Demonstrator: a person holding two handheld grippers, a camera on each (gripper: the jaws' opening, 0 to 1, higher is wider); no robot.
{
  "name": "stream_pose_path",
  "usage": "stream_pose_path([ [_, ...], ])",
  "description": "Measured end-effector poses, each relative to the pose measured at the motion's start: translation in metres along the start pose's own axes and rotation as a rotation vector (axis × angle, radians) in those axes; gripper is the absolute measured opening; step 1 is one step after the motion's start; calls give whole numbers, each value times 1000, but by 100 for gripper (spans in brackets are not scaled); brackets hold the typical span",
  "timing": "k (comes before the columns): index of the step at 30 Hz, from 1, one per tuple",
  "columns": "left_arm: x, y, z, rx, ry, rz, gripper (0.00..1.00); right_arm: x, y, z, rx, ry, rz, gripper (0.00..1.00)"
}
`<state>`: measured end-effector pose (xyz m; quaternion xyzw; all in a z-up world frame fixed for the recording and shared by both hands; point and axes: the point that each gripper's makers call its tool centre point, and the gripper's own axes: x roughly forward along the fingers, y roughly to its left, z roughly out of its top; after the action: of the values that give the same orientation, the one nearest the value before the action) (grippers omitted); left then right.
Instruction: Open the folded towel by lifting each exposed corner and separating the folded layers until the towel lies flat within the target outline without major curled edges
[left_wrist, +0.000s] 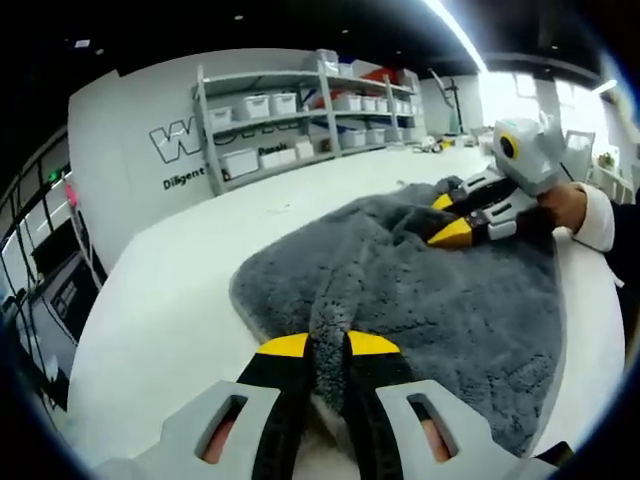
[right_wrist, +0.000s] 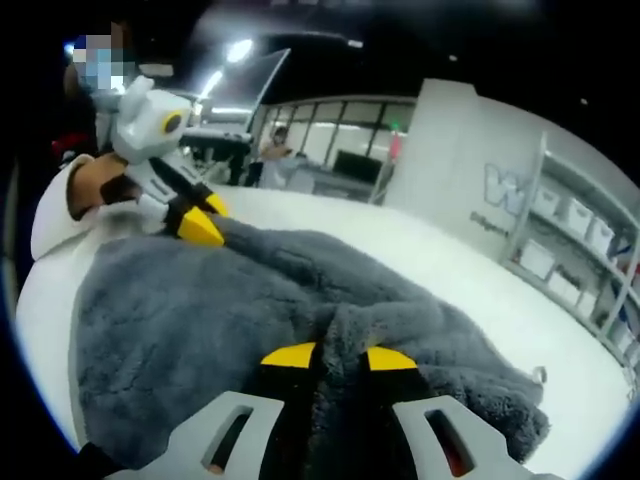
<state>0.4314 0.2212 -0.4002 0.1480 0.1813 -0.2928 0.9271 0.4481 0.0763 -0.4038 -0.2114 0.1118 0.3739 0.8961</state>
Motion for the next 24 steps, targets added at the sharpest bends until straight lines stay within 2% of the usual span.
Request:
stream_pose_path([
  [16, -16, 17, -10, -18, -12, 85, 13, 11, 21, 10, 33, 4, -18, 11],
  [20, -16, 21, -11, -8, -16, 88, 15, 11, 22, 11, 19, 4, -18, 11],
  [24, -18, 24, -9, 23, -32, 105, 21, 8, 19, 14, -46, -11, -15, 16],
])
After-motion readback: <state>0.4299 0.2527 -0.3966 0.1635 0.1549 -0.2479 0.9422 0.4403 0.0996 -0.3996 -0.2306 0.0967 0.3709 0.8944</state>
